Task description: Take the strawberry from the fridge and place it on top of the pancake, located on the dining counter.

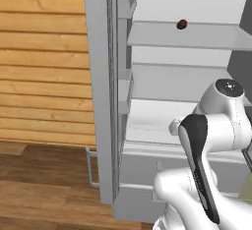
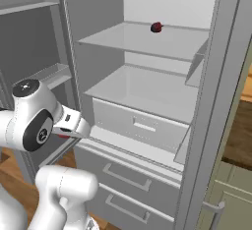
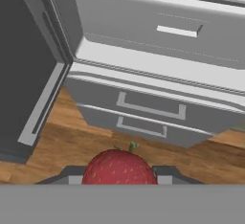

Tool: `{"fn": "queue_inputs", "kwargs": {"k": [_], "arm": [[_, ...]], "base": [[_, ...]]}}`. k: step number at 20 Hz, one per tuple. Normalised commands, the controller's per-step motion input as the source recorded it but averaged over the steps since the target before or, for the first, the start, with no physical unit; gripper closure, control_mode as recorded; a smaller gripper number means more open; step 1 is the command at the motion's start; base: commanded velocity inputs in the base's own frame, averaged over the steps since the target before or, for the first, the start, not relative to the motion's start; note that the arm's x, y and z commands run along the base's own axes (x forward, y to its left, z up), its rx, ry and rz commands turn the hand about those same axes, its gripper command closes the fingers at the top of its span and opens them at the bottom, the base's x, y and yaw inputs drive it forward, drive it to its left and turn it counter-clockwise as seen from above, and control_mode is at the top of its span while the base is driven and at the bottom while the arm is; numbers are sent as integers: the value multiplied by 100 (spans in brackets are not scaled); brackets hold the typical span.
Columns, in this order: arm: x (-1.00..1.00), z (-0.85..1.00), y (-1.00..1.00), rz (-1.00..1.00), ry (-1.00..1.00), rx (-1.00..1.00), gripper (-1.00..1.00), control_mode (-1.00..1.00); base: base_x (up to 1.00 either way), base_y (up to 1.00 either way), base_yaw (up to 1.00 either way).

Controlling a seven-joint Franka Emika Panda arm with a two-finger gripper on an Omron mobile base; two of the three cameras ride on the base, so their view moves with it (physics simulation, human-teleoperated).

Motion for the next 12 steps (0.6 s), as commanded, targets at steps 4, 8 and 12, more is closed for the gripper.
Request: {"fn": "queue_inputs", "kwargs": {"k": [4, 8, 12], "arm": [[0, 0, 0, 0, 0, 0, 100, 100], [0, 0, 0, 0, 0, 0, 100, 100], [0, 0, 0, 0, 0, 0, 100, 100]], "base": [[-42, -7, 79], [-9, -20, 78], [-31, -5, 76]]}}
